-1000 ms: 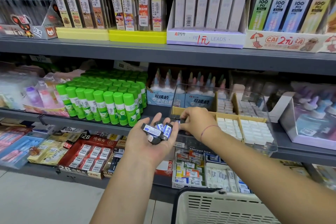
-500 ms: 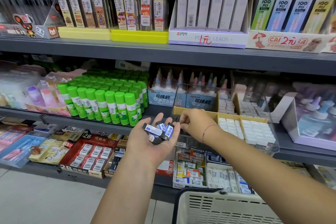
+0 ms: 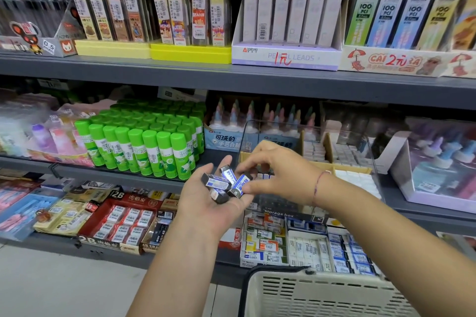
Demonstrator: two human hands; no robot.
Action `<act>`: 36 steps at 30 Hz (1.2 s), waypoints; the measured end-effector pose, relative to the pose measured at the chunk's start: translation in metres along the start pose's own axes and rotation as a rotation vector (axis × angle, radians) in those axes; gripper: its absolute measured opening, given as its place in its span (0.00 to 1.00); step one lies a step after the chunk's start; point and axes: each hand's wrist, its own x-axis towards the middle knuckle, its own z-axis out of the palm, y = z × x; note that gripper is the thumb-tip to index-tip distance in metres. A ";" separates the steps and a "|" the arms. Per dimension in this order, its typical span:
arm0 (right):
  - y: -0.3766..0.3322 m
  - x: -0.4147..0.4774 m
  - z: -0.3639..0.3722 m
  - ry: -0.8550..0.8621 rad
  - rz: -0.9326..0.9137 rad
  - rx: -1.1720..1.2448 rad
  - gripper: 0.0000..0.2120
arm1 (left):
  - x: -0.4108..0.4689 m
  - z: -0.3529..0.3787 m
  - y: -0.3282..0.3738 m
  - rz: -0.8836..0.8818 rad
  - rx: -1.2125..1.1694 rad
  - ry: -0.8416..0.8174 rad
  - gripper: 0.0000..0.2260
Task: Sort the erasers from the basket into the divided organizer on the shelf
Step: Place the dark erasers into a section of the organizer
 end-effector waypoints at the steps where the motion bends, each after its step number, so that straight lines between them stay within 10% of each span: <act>1: 0.002 0.000 0.000 0.000 -0.002 0.018 0.15 | 0.000 0.000 0.000 -0.009 -0.005 -0.002 0.15; 12: 0.020 -0.005 -0.017 0.209 0.210 0.540 0.06 | 0.001 0.001 0.003 0.049 -0.080 0.072 0.13; 22: 0.044 0.023 0.034 0.277 0.461 0.037 0.12 | -0.003 0.001 0.004 0.072 -0.098 0.115 0.14; 36: 0.046 0.034 0.048 0.181 0.452 0.186 0.08 | -0.003 0.002 0.006 0.080 -0.107 0.124 0.14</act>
